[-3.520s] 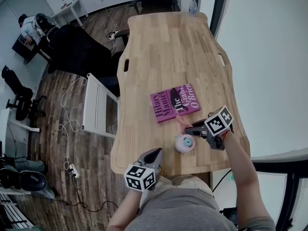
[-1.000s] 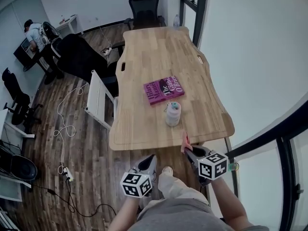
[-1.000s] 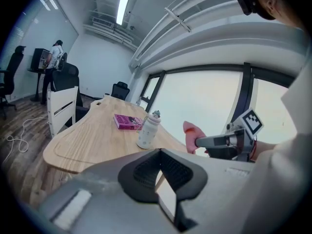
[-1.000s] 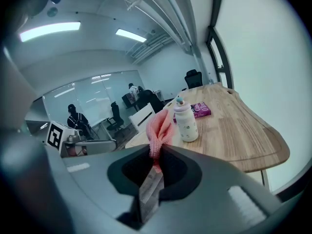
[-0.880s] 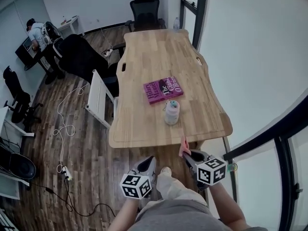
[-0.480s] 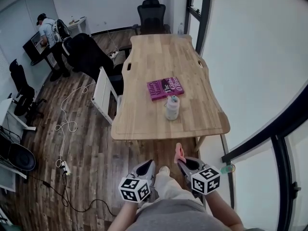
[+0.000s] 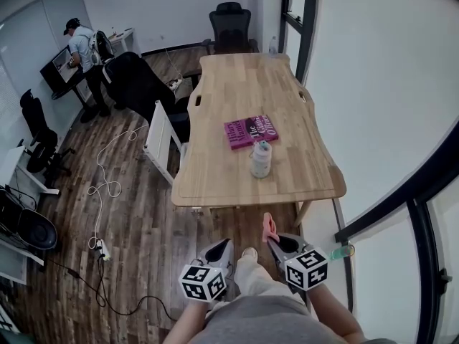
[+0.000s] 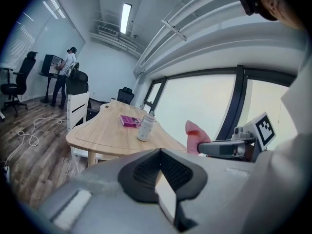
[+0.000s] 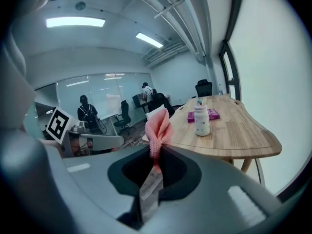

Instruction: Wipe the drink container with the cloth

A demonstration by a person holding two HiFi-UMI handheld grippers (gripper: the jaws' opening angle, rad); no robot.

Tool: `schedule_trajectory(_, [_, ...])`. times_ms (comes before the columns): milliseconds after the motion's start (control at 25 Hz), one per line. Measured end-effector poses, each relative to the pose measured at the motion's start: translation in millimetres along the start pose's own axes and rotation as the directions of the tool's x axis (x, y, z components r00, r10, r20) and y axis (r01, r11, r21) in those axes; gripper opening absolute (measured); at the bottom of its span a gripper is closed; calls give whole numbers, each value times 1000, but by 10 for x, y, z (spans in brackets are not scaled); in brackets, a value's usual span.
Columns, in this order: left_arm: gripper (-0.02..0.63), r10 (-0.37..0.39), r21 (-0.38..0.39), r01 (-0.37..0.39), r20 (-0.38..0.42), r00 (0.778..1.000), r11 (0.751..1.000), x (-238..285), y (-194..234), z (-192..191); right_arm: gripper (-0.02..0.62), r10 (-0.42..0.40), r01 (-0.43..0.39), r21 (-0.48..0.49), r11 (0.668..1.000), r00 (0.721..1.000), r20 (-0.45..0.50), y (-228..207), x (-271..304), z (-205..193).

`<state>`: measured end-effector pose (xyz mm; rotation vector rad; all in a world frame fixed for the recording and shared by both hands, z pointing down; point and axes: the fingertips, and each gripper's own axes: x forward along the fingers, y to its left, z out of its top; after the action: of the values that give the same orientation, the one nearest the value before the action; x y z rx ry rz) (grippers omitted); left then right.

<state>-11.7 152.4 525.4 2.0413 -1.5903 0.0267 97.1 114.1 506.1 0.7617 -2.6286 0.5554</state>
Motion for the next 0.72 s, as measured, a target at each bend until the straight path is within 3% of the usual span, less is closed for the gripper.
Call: schedule_trajectory(720, [2,4,-8,-4,6,1000,1000,-15,-1,40,31,11,-12,11,1000,999,42,2,-29,105])
